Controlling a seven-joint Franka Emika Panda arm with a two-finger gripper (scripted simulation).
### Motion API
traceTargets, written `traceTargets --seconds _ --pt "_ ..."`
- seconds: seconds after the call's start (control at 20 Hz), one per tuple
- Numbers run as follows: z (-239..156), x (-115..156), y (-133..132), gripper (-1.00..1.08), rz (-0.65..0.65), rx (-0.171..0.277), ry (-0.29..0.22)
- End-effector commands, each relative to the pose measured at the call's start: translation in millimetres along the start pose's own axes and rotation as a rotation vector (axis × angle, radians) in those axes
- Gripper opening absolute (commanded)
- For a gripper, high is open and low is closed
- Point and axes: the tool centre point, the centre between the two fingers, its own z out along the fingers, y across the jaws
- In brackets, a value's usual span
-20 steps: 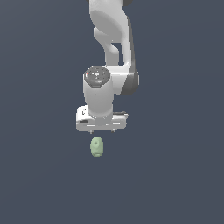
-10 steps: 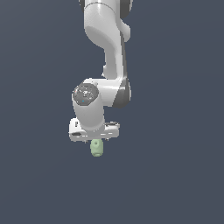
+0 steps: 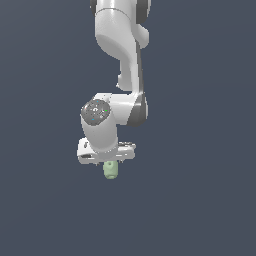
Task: Pick up the object and move it to a goal position.
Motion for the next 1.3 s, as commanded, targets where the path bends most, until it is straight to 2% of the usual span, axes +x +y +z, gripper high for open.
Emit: traceTargets --seconds 0.0,0.35,0.65,0.7,1.25 --pt "8 0 0 1.0 0.0 0.0 -0.001" --pt "44 -1 0 1.0 -0.001 0.001 -0.001" --pt "47 0 0 1.0 -0.001 0.001 -0.001" --pt "47 0 0 -1.0 -0.001 0.001 -0.001" --pt "47 0 0 -1.0 -0.001 0.001 -0.001"
